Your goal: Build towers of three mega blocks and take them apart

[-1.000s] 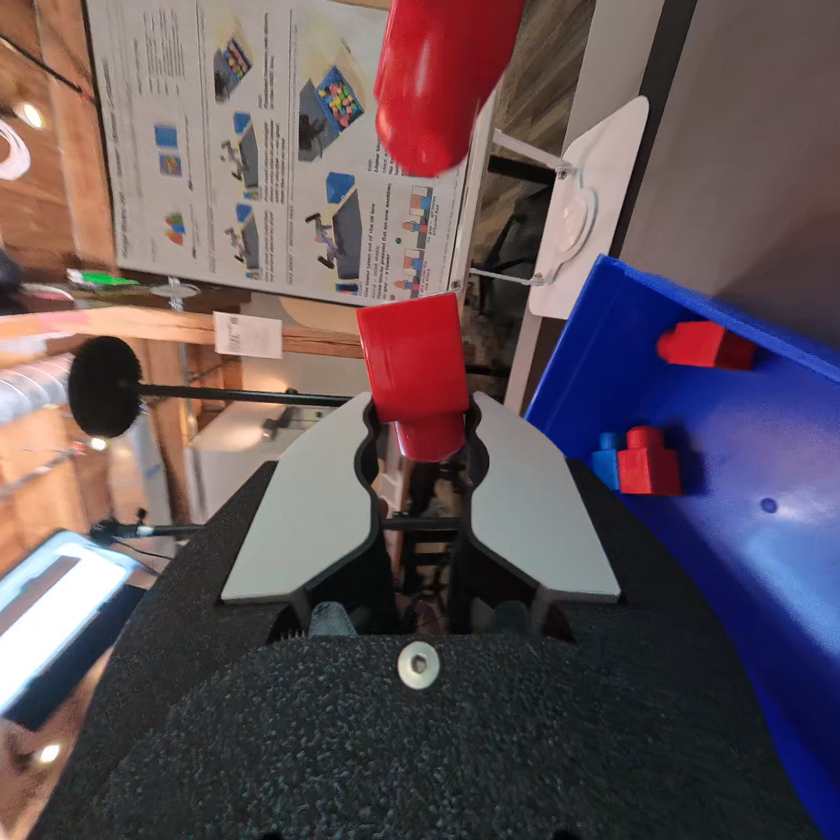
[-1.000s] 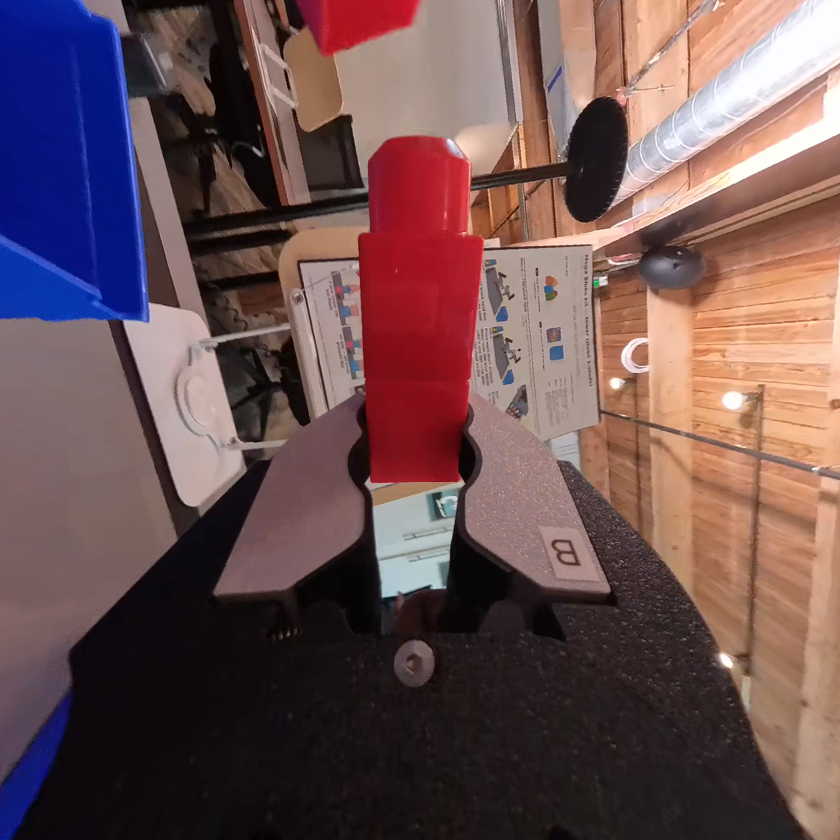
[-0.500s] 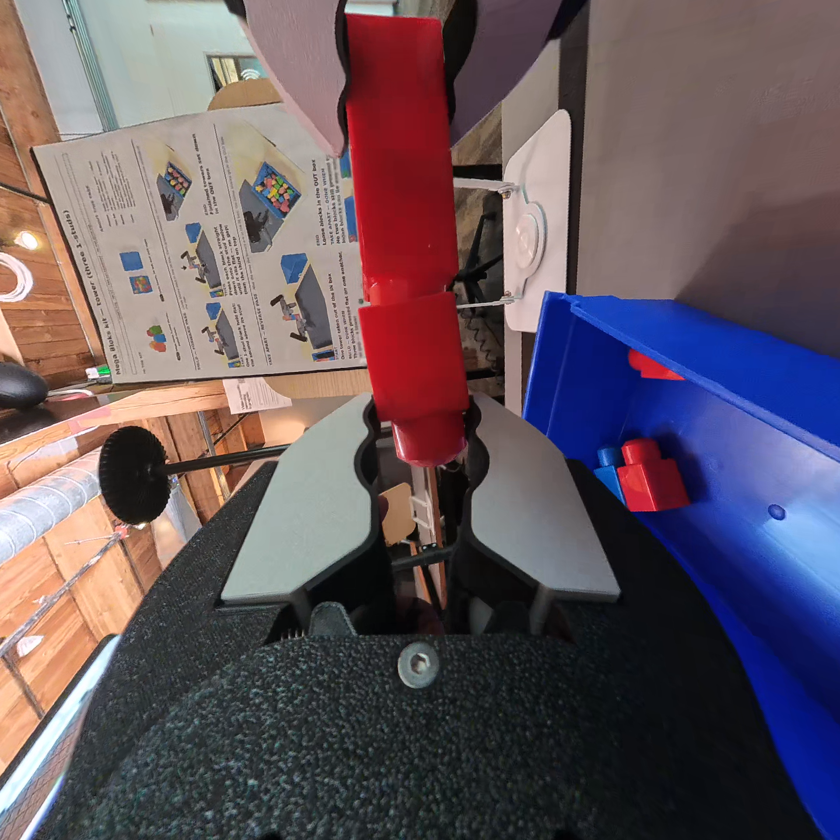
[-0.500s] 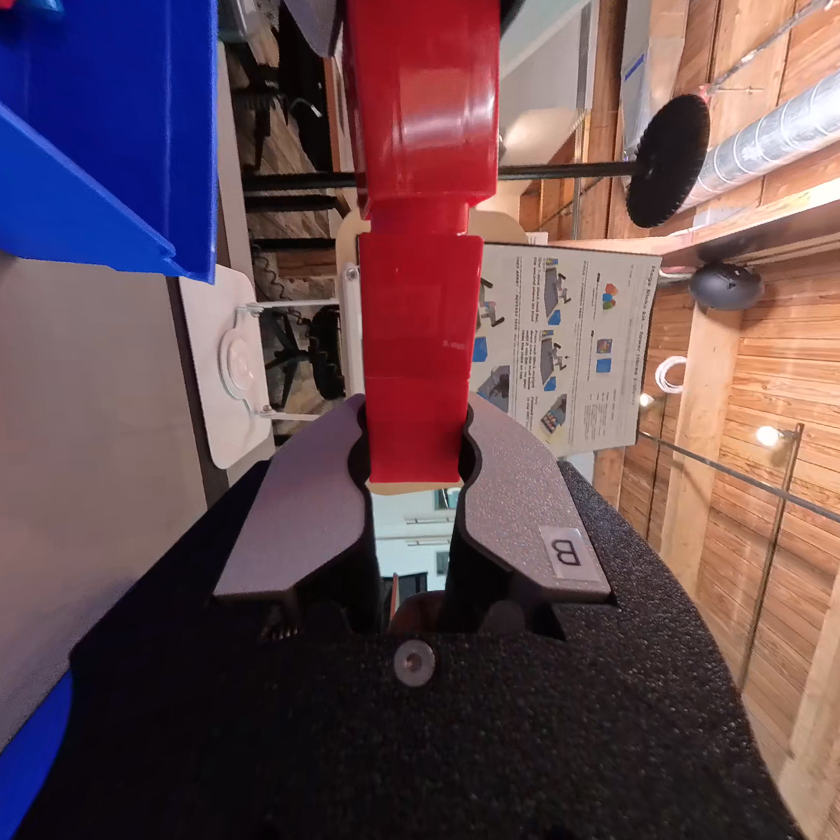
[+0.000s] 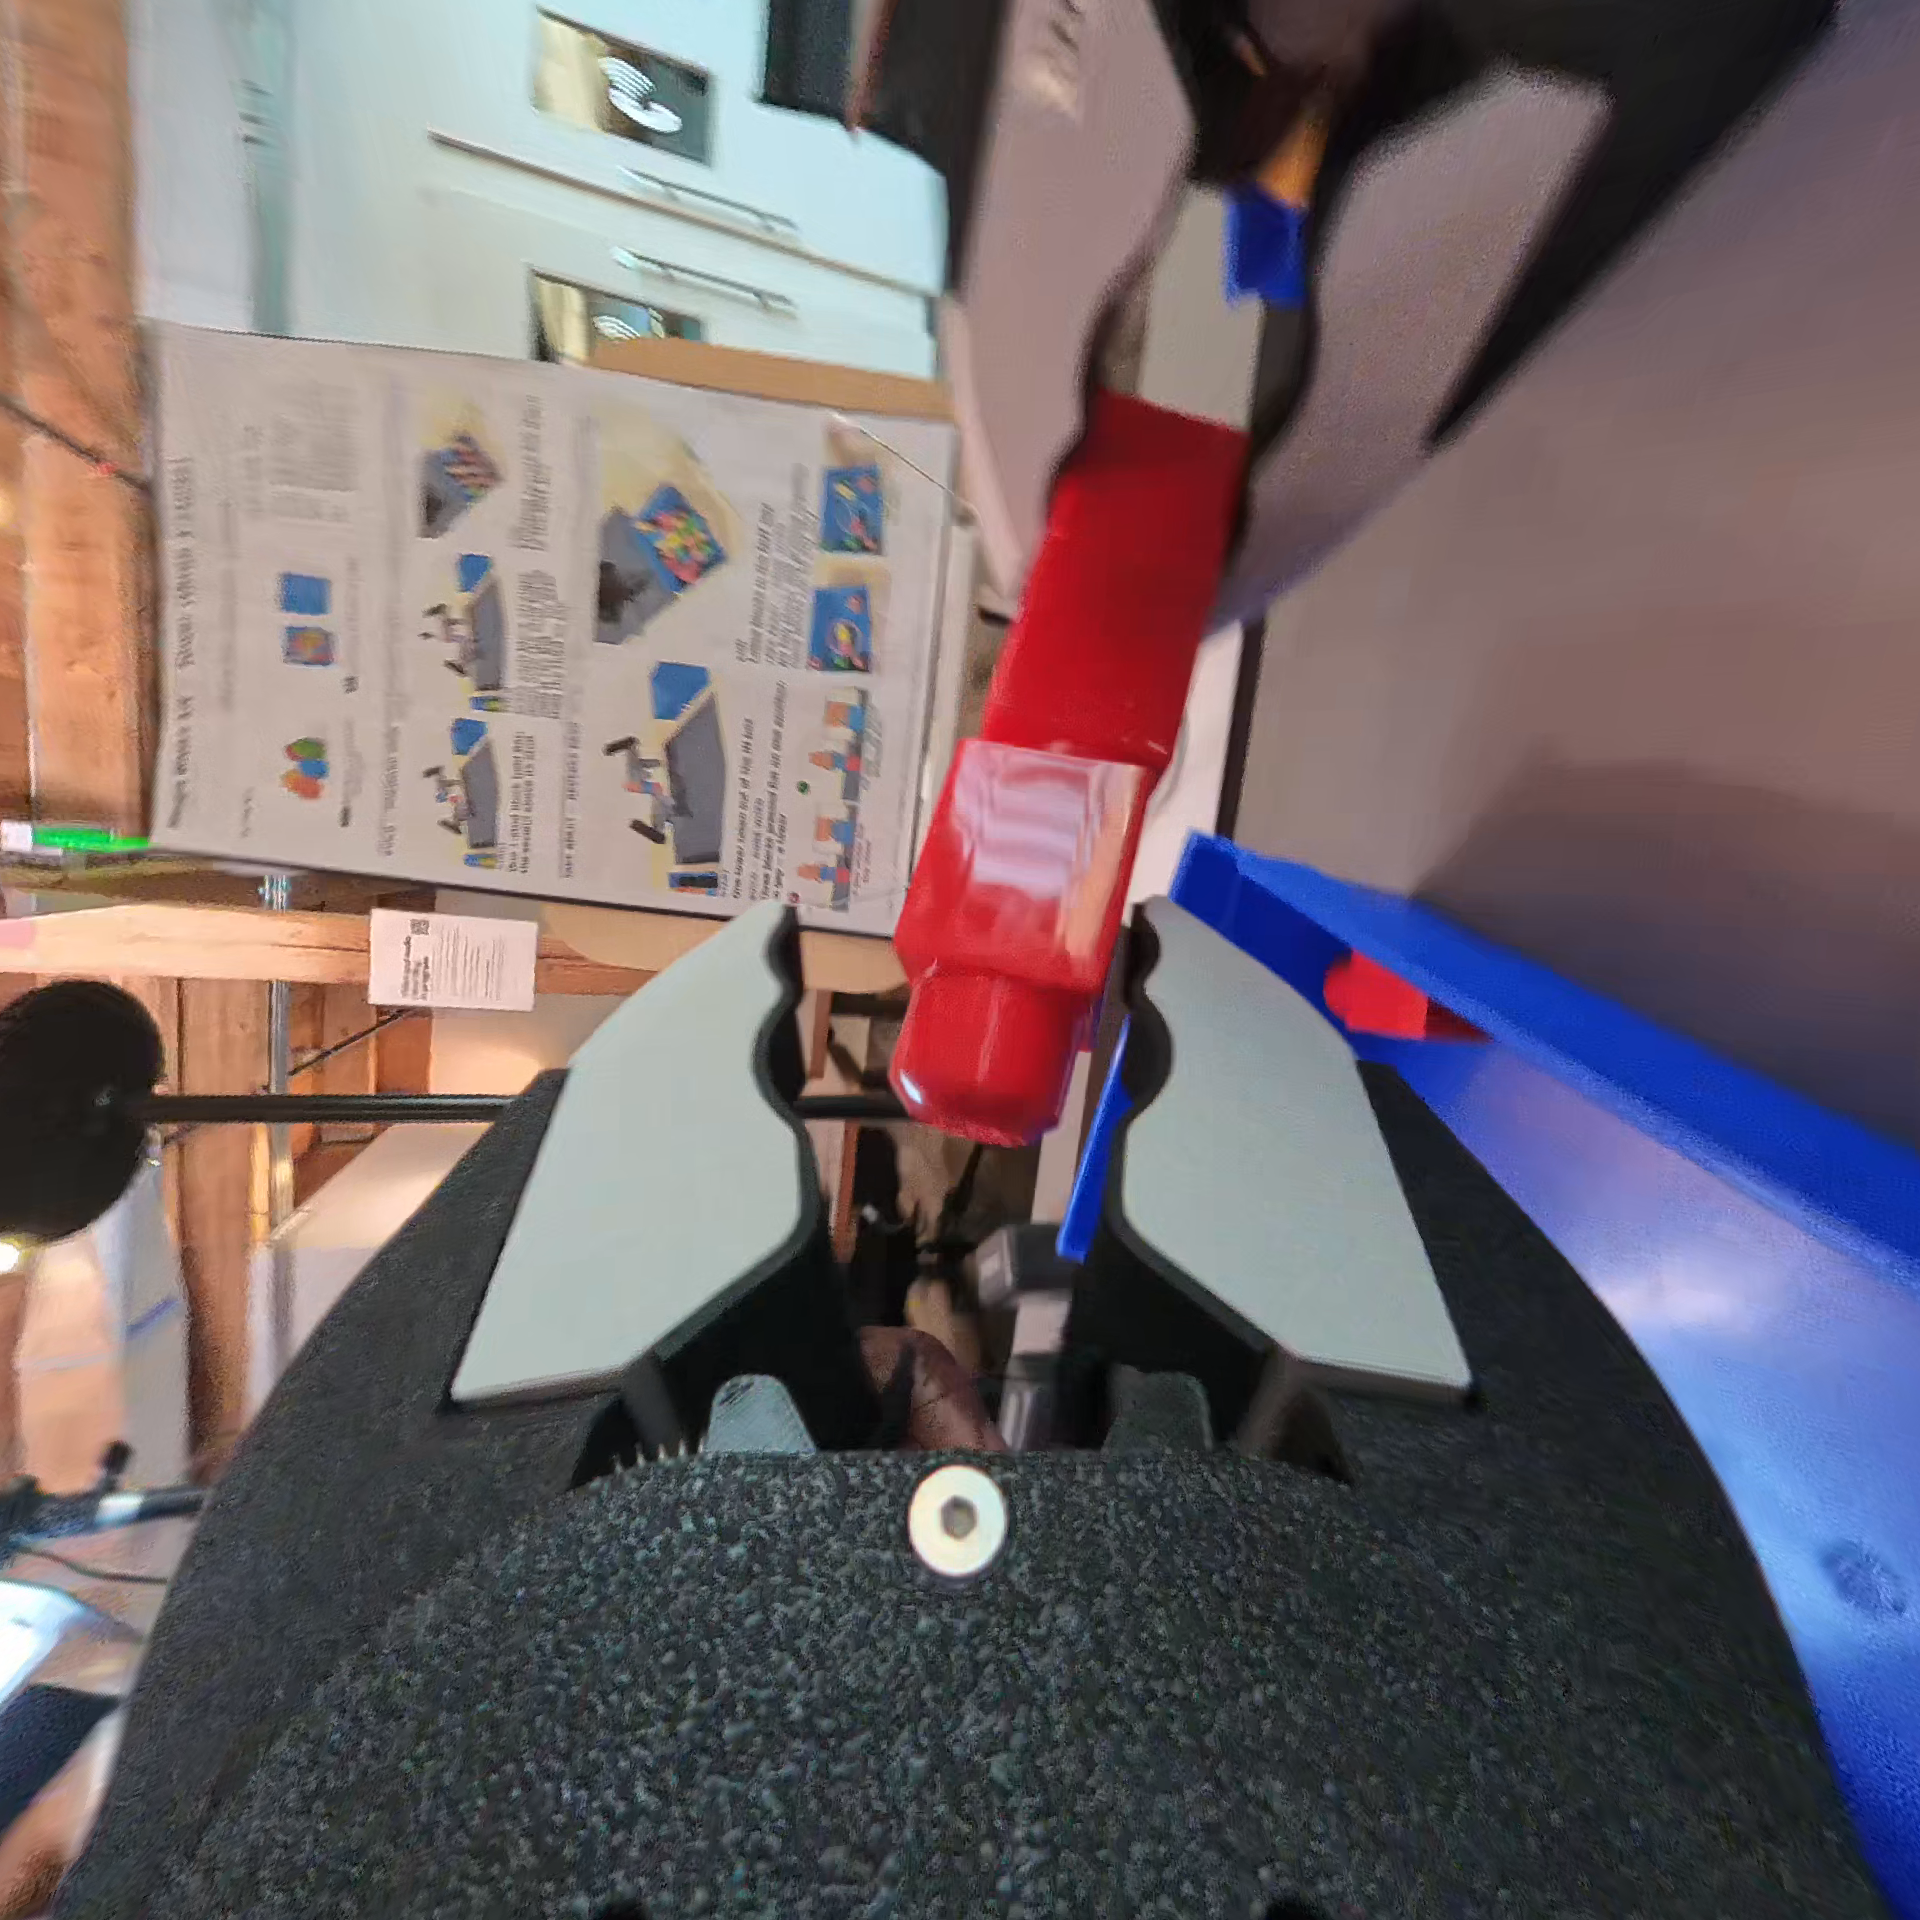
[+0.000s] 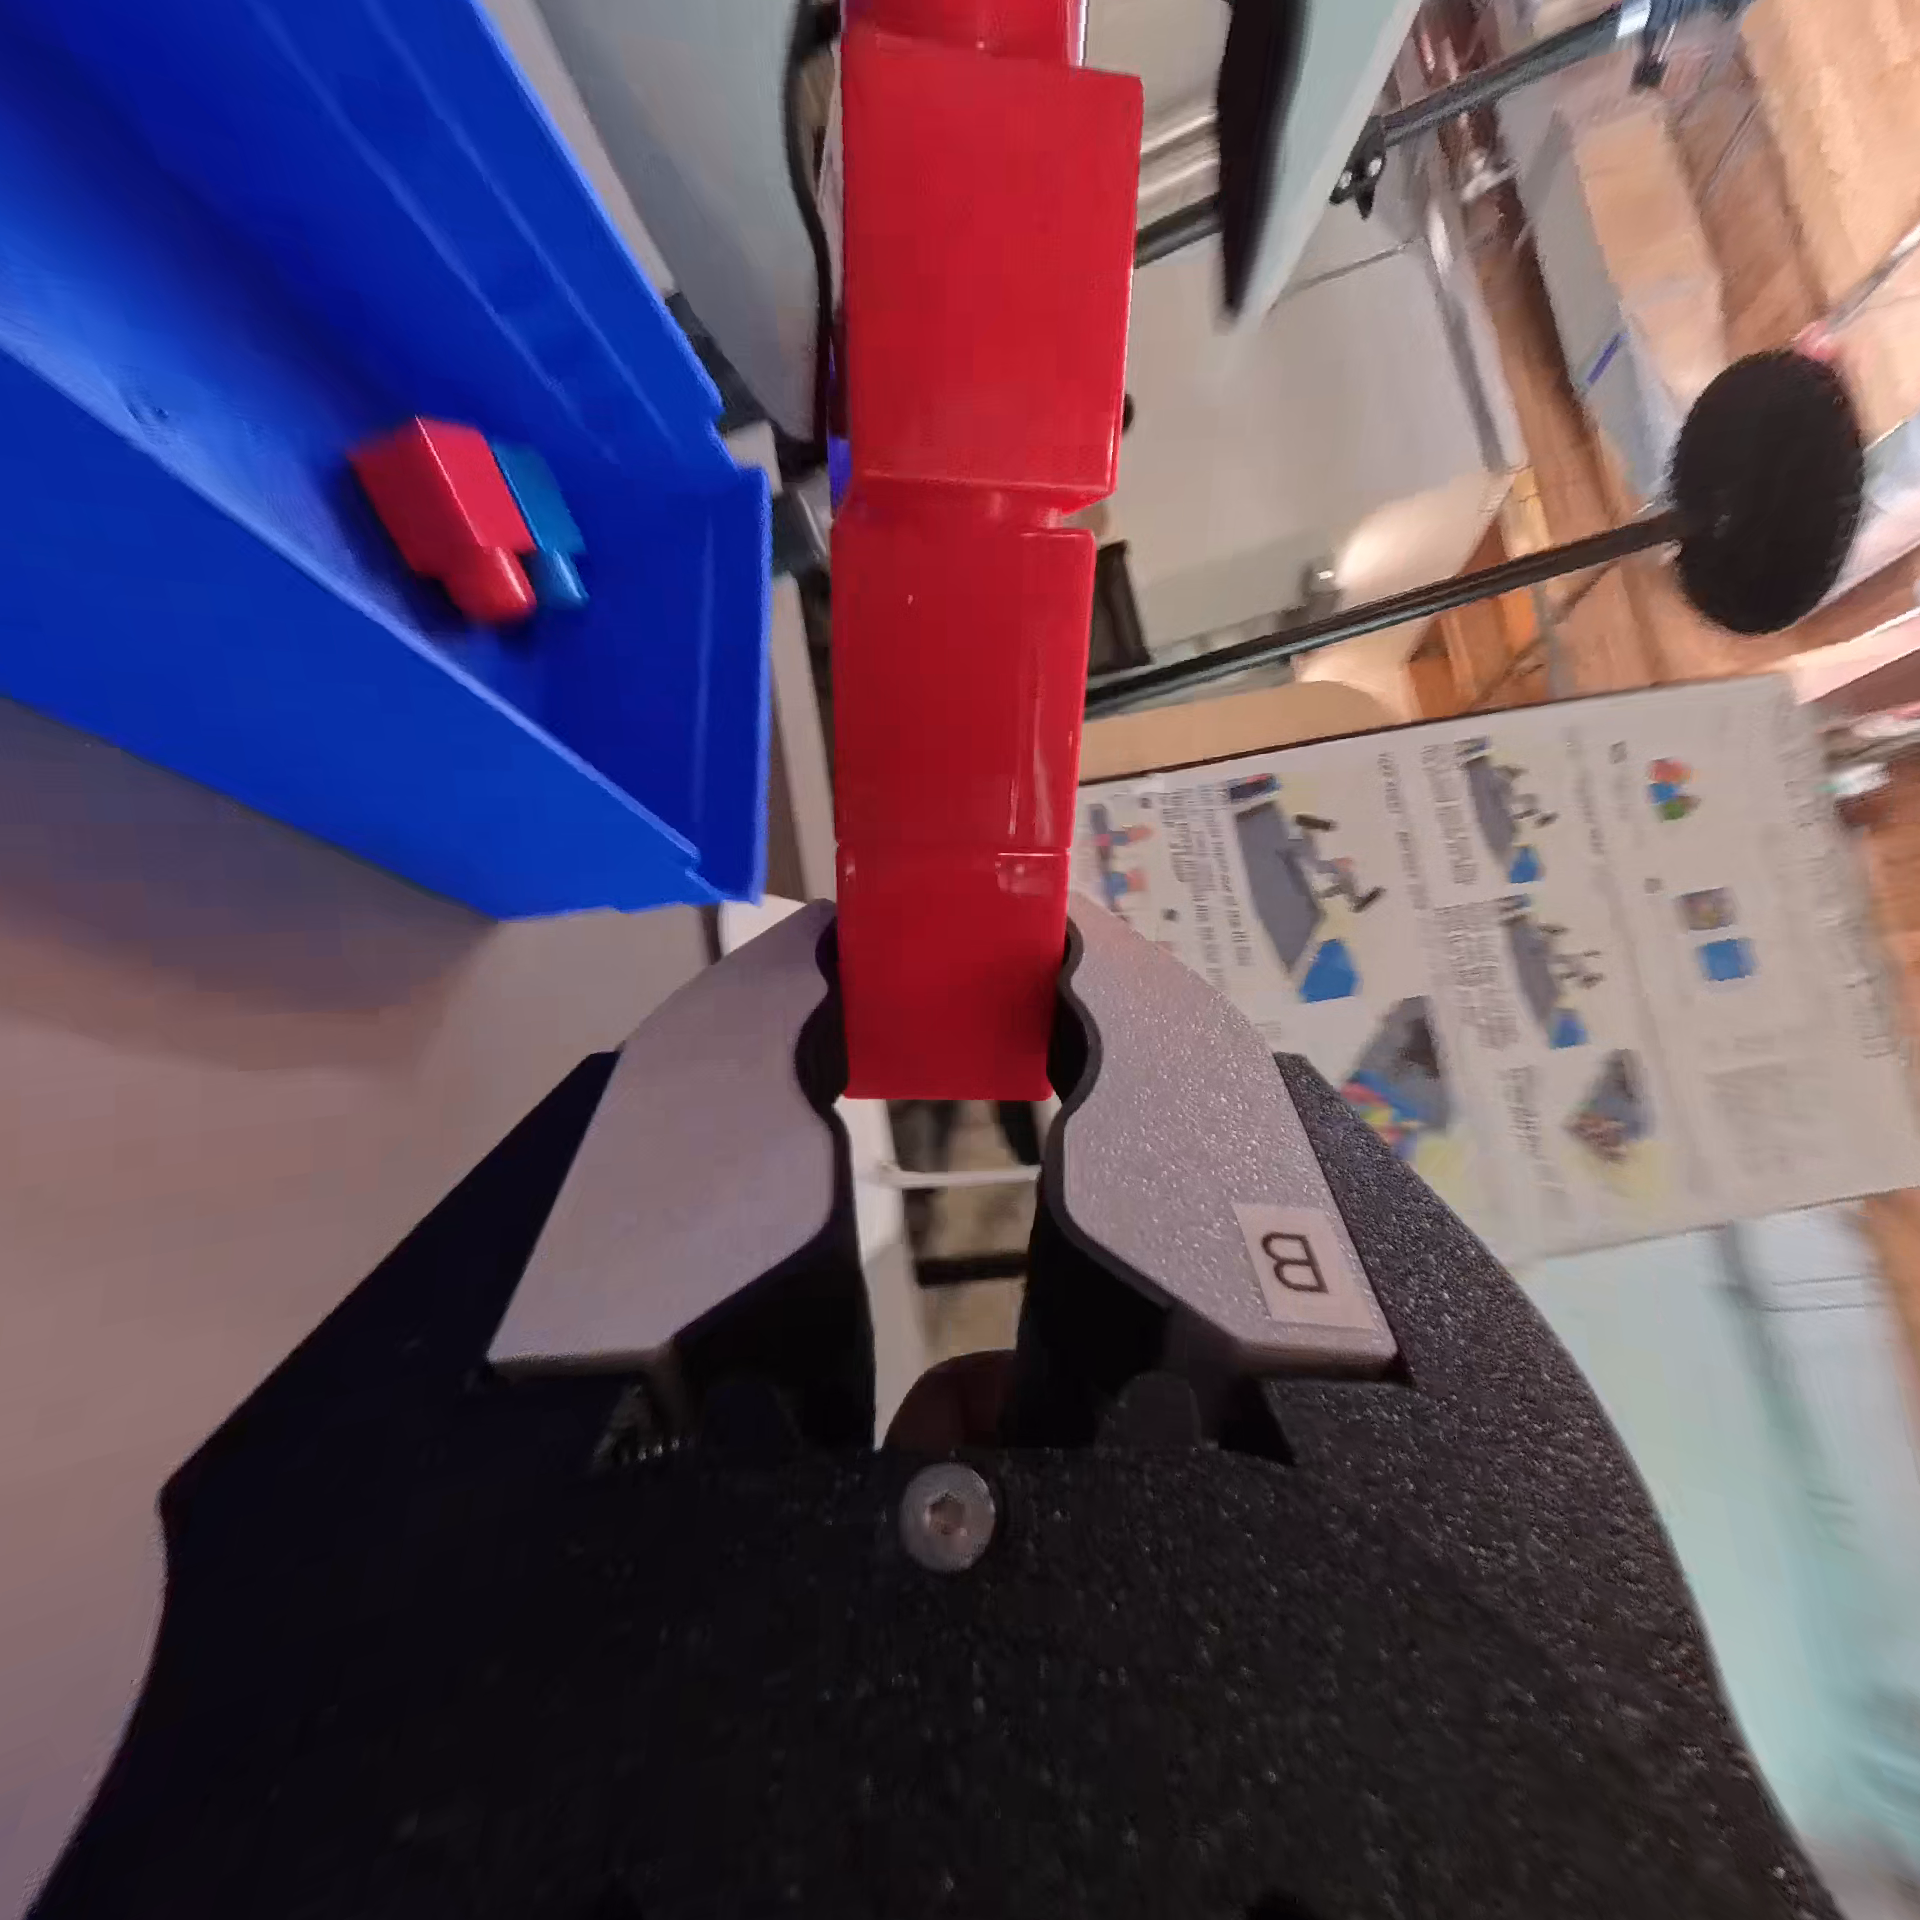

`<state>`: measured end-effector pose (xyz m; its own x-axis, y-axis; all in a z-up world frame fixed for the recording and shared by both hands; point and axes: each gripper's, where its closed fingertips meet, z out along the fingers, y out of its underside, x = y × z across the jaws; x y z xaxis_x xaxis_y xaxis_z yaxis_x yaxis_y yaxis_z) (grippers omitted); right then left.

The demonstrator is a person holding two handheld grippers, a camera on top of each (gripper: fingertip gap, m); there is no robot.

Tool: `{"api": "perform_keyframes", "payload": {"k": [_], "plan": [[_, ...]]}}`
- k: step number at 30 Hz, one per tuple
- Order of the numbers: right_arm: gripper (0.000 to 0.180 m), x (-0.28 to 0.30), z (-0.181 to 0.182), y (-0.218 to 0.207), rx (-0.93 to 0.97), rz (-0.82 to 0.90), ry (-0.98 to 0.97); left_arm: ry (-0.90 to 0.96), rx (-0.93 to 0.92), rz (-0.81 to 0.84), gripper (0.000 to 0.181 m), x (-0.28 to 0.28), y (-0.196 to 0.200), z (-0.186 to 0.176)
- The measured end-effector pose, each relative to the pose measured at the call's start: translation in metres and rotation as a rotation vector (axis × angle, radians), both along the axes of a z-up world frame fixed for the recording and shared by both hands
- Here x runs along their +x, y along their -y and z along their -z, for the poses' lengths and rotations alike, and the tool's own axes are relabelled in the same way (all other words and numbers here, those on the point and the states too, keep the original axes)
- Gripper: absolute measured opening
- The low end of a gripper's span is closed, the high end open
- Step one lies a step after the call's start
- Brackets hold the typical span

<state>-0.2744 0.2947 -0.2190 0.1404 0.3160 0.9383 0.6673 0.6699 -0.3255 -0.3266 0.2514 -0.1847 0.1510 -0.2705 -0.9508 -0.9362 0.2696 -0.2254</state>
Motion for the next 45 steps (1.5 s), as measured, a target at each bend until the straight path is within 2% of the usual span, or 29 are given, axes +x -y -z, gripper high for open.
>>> {"api": "perform_keyframes", "payload": {"k": [3,5,6,9,11,12,17,18,20,28,38,41,44,45], "plan": [[0.035,-0.005,0.004,0.004,-0.281,-0.101,-0.167,0.298,0.013,0.127,0.064,0.001,0.018,-0.033],[0.035,-0.011,0.001,0.013,-0.510,-0.207,-0.306,0.604,0.012,0.270,0.071,-0.001,0.031,-0.064],[0.035,-0.014,-0.003,0.021,-0.633,-0.287,-0.369,0.782,-0.044,0.360,0.069,0.000,0.037,-0.076],[0.035,-0.020,-0.022,0.051,-0.964,-0.528,-0.517,1.243,-0.403,0.680,0.065,0.008,0.052,-0.096],[0.035,-0.019,-0.035,0.064,-1.110,-0.635,-0.572,1.448,-0.623,0.776,0.062,0.010,0.045,-0.099],[0.035,-0.019,-0.038,0.069,-1.159,-0.664,-0.579,1.478,-0.685,0.784,0.061,0.014,0.040,-0.095],[0.036,-0.022,-0.031,0.083,-1.279,-0.675,-0.493,1.393,-0.722,0.742,0.064,0.042,0.031,-0.077],[0.036,-0.023,-0.029,0.085,-1.288,-0.676,-0.475,1.393,-0.727,0.734,0.060,0.044,0.030,-0.076],[0.036,-0.024,-0.028,0.087,-1.311,-0.673,-0.462,1.416,-0.703,0.720,0.037,0.042,0.025,-0.077],[0.035,-0.031,-0.023,0.102,-1.461,-0.688,-0.404,1.375,-0.810,0.711,0.037,0.035,0.031,-0.067],[0.035,-0.041,-0.004,0.111,-1.497,-0.665,-0.302,1.256,-0.897,0.598,0.037,0.034,0.035,-0.047],[0.036,-0.040,-0.016,0.109,-1.502,-0.693,-0.365,1.288,-0.830,0.636,0.038,0.030,0.034,-0.056],[0.035,-0.029,-0.036,0.098,-1.457,-0.726,-0.492,1.262,-0.820,0.581,0.063,0.034,0.026,-0.048],[0.035,-0.025,-0.040,0.095,-1.433,-0.718,-0.511,1.258,-0.828,0.584,0.064,0.039,0.025,-0.047]]}}
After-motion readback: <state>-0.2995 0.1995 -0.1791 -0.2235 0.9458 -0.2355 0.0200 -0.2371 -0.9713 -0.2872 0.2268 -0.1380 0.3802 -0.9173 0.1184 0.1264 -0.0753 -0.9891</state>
